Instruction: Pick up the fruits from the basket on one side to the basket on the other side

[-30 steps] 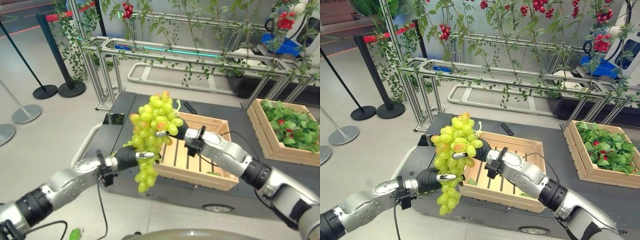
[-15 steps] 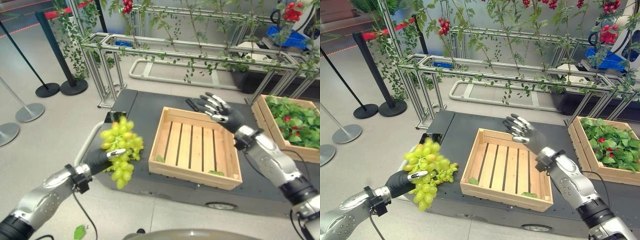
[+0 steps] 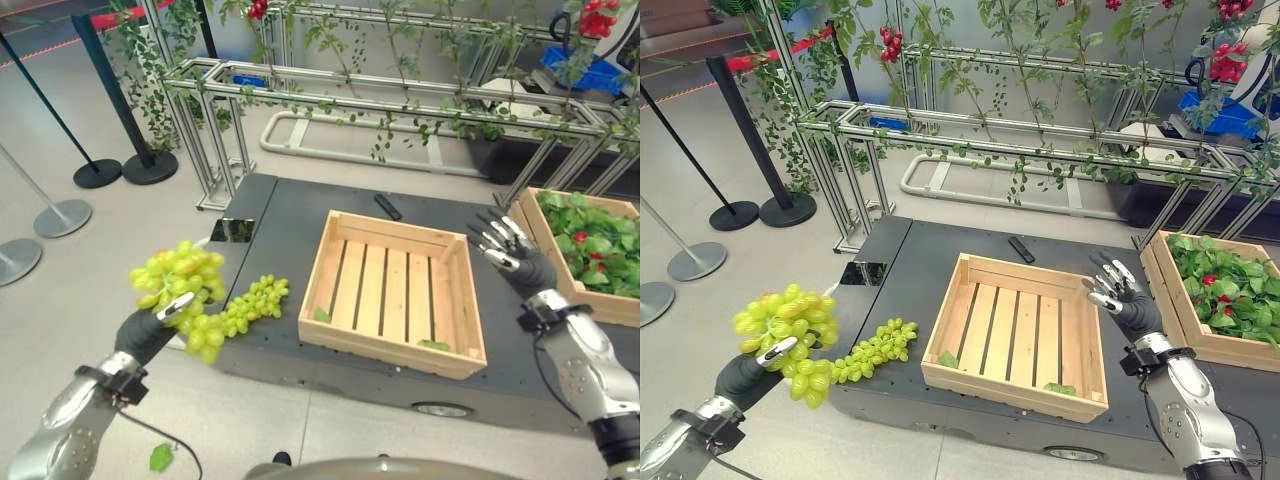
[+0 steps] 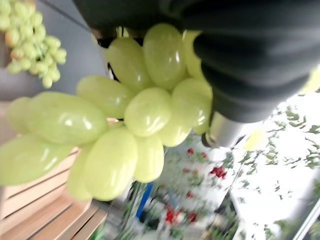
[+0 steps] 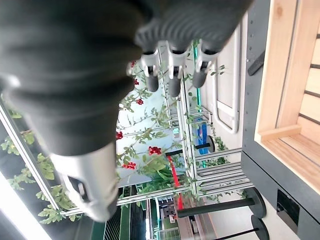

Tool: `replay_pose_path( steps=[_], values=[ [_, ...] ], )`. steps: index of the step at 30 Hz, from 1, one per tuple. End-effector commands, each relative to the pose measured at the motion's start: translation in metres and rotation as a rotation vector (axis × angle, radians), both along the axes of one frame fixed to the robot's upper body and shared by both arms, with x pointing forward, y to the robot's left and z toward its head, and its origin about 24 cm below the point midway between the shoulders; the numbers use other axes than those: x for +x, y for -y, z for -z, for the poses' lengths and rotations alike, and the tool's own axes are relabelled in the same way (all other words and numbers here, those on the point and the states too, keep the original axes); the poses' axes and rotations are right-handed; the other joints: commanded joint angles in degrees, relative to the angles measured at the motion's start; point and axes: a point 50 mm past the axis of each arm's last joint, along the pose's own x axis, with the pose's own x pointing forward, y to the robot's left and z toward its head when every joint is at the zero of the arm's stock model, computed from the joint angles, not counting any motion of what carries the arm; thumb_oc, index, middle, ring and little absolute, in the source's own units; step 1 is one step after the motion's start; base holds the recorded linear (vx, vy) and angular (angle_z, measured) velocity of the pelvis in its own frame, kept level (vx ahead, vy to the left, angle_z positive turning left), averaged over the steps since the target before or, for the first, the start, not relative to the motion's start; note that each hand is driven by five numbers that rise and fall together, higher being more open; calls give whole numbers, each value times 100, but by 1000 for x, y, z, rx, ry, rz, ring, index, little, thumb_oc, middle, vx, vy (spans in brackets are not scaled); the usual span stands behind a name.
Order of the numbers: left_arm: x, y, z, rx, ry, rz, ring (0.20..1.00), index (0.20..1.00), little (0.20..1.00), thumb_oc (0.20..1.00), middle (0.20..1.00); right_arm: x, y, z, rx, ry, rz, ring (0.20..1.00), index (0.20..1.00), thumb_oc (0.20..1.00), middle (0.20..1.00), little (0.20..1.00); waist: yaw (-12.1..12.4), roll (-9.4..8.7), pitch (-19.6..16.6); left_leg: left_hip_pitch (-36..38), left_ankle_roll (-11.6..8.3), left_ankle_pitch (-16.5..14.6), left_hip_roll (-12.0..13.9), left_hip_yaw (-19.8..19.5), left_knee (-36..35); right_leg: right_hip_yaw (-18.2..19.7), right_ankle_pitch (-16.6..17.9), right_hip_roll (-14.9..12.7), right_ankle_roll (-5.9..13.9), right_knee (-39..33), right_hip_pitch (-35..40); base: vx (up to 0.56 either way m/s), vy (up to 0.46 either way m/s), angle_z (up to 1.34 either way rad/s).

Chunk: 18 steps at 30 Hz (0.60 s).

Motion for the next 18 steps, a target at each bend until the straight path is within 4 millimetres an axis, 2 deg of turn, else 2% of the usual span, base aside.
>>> replay_pose_path(
  steps=[1,5,6,7,8,9,10,12,14,15,17,18],
  values=[
    [4,-11,-31,97,173,-32,200,200,200,200,200,5,1,-39,-53,192,1,1000,1000,1000,1000,1000,217,-164,-293,-274,92,-204,-128,-329,520,-167,259,-579,633,263,66,-4,-30,5],
    [1,-3,-23,69,180,-55,200,200,200,200,200,7,5,-45,-84,205,22,1000,1000,1000,1000,1000,327,-52,-246,-321,90,-152,-150,-501,543,-200,214,-658,589,357,88,-24,-43,11],
    [2,0,-22,63,190,-59,200,200,200,200,200,5,11,-54,-117,235,43,1000,1000,1000,1000,1000,437,51,-126,-406,6,32,-61,-739,465,-355,82,-642,531,507,116,-69,-57,17],
    [3,1,-22,63,191,-58,200,200,200,200,200,5,11,-55,-117,236,44,1000,1000,1000,1000,1000,421,44,-136,-433,11,56,-76,-758,462,-375,93,-655,532,505,101,-261,-98,45],
    [18,11,-26,49,231,-38,200,200,200,200,200,3,20,-68,-130,297,108,1000,1000,1000,1000,1000,505,213,102,-879,-305,727,152,-1313,142,-857,-266,-639,396,936,-12,-228,-77,54],
    [25,15,-29,42,255,-31,200,200,200,200,200,2,23,-73,-140,320,139,1000,1000,1000,1000,1000,470,197,186,-1021,-397,719,198,-1425,134,-901,-413,-725,459,1103,-58,-339,-95,135],
    [31,17,-33,33,281,-28,200,200,200,200,200,1,25,-81,-157,347,154,1000,1000,1000,1000,1000,371,163,219,-1076,-384,569,170,-1431,211,-1015,-412,-842,470,1229,-235,-230,-67,189],
    [30,18,-31,25,291,-51,200,200,200,200,200,-1,23,-77,-145,352,164,1000,1000,1000,1000,1000,296,85,107,-938,-326,141,120,-1548,507,-1137,-417,-911,436,1261,-387,-231,-51,148],
    [29,19,-30,21,292,-47,200,200,200,200,200,2,21,-78,-157,358,160,1000,1000,1000,1000,1000,213,-11,111,-766,-284,-353,81,-1505,1248,-1167,-381,-954,361,1282,-450,-175,-37,25],
    [29,18,-30,22,293,-49,200,200,200,200,200,3,21,-78,-156,358,158,1000,1000,1000,1000,1000,211,-6,122,-785,-280,-404,81,-1500,1319,-1159,-391,-952,363,1294,-445,-124,20,26],
    [23,14,-29,33,292,-79,200,200,200,200,200,2,20,-73,-142,343,160,1000,1000,1000,1000,1000,212,-42,115,-454,-248,-821,32,-1600,1359,-1053,-401,-878,283,1289,-516,-62,33,18],
    [23,14,-29,33,292,-79,200,200,200,200,200,2,19,-73,-142,342,160,1000,1000,1000,1000,1000,215,-41,121,-444,-247,-829,35,-1594,1363,-1048,-403,-875,284,1290,-509,-30,82,-4]
  ],
)
